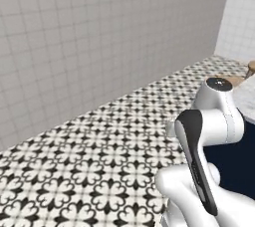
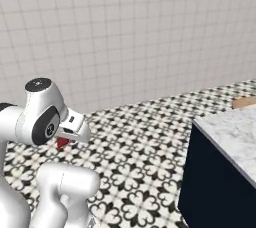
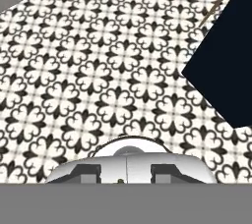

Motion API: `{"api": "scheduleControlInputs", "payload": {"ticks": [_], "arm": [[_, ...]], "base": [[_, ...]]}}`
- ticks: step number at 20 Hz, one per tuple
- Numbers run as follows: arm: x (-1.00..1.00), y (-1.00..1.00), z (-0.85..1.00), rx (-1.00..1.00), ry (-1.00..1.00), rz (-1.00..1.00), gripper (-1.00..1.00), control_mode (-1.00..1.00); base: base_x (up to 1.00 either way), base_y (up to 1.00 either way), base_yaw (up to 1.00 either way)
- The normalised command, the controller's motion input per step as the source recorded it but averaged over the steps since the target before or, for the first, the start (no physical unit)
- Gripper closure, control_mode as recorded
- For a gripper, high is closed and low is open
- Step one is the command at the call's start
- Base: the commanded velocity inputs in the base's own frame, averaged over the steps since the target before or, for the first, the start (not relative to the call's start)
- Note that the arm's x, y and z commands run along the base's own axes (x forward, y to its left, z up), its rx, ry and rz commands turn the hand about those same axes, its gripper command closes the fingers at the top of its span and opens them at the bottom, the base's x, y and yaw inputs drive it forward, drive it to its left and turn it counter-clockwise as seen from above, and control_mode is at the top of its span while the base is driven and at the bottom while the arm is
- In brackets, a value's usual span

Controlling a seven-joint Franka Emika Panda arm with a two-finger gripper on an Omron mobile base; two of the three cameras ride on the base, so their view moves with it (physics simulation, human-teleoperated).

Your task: Take the strawberry from the fridge and place it on top of the pancake, located on the dining counter.

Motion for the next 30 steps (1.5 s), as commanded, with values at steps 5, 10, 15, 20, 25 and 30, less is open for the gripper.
{"api": "scheduleControlInputs", "payload": {"ticks": [5, 10, 15, 20, 25, 30], "arm": [[0.00, 0.00, 0.00, 0.00, 0.00, 0.00, 1.00, 1.00], [0.00, 0.00, 0.00, 0.00, 0.00, 0.00, 1.00, 1.00], [0.00, 0.00, 0.00, 0.00, 0.00, 0.00, 1.00, 1.00], [0.00, 0.00, 0.00, 0.00, 0.00, 0.00, 1.00, 1.00], [0.00, 0.00, 0.00, 0.00, 0.00, 0.00, 1.00, 1.00], [0.00, 0.00, 0.00, 0.00, 0.00, 0.00, 1.00, 1.00]], "base": [[0.91, 0.05, -0.22], [0.83, 0.50, -0.59], [1.00, 0.87, -0.35], [0.94, 0.79, -0.58], [0.73, 0.54, -0.74], [0.76, 0.57, -0.64]]}}
